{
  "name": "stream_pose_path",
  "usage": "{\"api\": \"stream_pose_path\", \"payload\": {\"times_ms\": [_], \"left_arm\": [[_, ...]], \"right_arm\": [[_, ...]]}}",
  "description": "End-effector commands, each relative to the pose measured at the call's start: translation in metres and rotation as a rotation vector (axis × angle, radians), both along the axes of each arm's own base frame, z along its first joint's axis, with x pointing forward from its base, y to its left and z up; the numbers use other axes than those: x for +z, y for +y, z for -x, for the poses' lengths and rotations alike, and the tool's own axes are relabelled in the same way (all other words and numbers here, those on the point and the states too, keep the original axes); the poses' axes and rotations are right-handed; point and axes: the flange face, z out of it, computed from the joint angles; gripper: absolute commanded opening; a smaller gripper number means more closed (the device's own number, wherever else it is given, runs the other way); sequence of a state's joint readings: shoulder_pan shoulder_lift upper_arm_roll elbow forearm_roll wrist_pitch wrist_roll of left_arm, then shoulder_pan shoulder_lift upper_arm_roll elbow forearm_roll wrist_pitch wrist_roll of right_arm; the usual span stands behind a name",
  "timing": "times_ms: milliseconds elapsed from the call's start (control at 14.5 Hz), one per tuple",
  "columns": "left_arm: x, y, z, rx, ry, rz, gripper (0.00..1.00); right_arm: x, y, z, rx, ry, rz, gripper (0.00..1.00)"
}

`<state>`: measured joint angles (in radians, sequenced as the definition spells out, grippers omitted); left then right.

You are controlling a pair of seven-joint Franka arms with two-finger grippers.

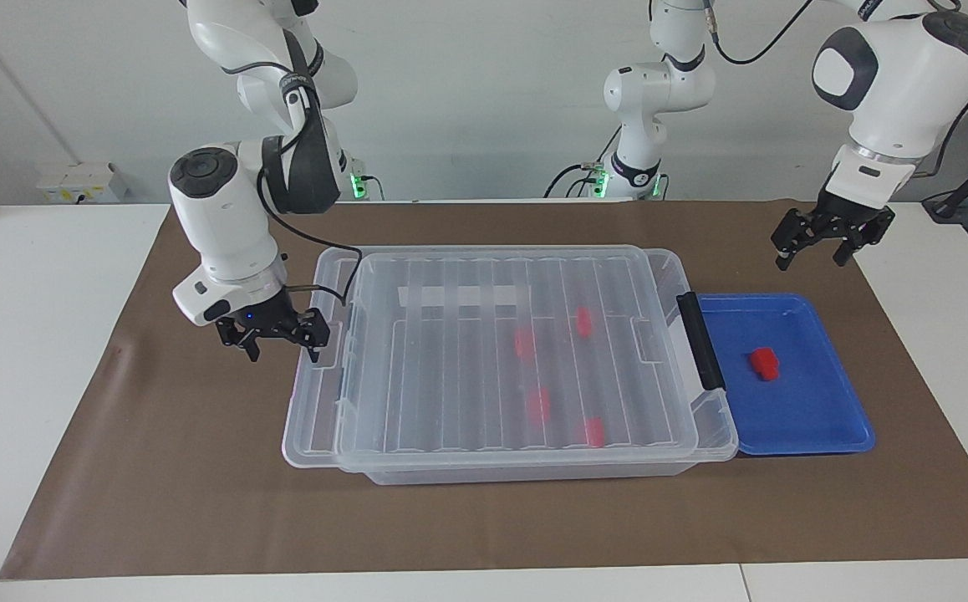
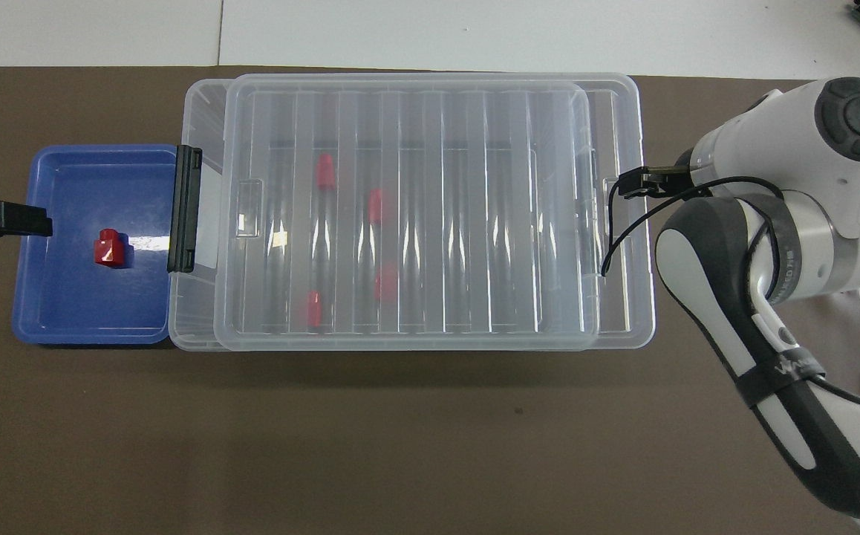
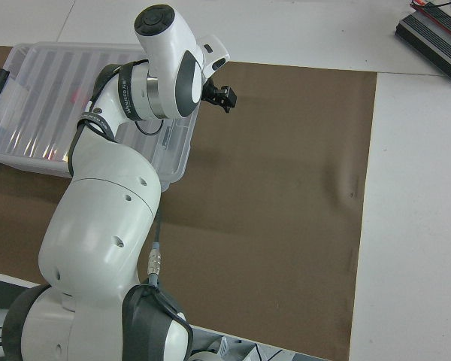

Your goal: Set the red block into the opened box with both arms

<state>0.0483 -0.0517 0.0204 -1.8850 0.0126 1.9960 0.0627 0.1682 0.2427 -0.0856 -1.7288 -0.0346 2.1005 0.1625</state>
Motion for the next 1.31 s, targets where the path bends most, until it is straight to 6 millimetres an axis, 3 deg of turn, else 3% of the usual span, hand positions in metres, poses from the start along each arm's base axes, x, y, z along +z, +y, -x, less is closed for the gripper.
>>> {"api": "stream_pose_path", "payload": {"times_ms": [0,207,414,483,759,1034,1241], "left_arm": [[-0.021,0.004,0.006,0.006,-0.034,0.003,1.0],[-0.053,0.024,-0.005,0.008,-0.031,-0.006,1.0],[-0.102,0.062,-0.016,0.059,-0.05,-0.012,1.0],[-0.107,0.065,-0.017,0.072,-0.064,-0.013,1.0],[-0.128,0.056,-0.017,0.112,-0.072,-0.002,1.0],[-0.198,0.056,-0.026,0.127,-0.088,0.0,1.0],[-0.218,0.048,-0.028,0.13,-0.084,0.005,1.0]], "right_arm": [[0.0,-0.014,0.004,0.012,0.008,0.026,1.0],[0.0,-0.022,0.004,0.011,0.018,0.054,1.0],[0.003,-0.033,0.006,0.009,0.027,0.081,1.0],[0.003,-0.036,0.006,0.005,0.034,0.086,1.0],[0.005,-0.044,0.007,0.028,0.046,0.112,1.0],[0.006,-0.053,0.008,0.033,0.055,0.146,1.0],[0.007,-0.058,0.01,0.049,0.067,0.173,1.0]]}}
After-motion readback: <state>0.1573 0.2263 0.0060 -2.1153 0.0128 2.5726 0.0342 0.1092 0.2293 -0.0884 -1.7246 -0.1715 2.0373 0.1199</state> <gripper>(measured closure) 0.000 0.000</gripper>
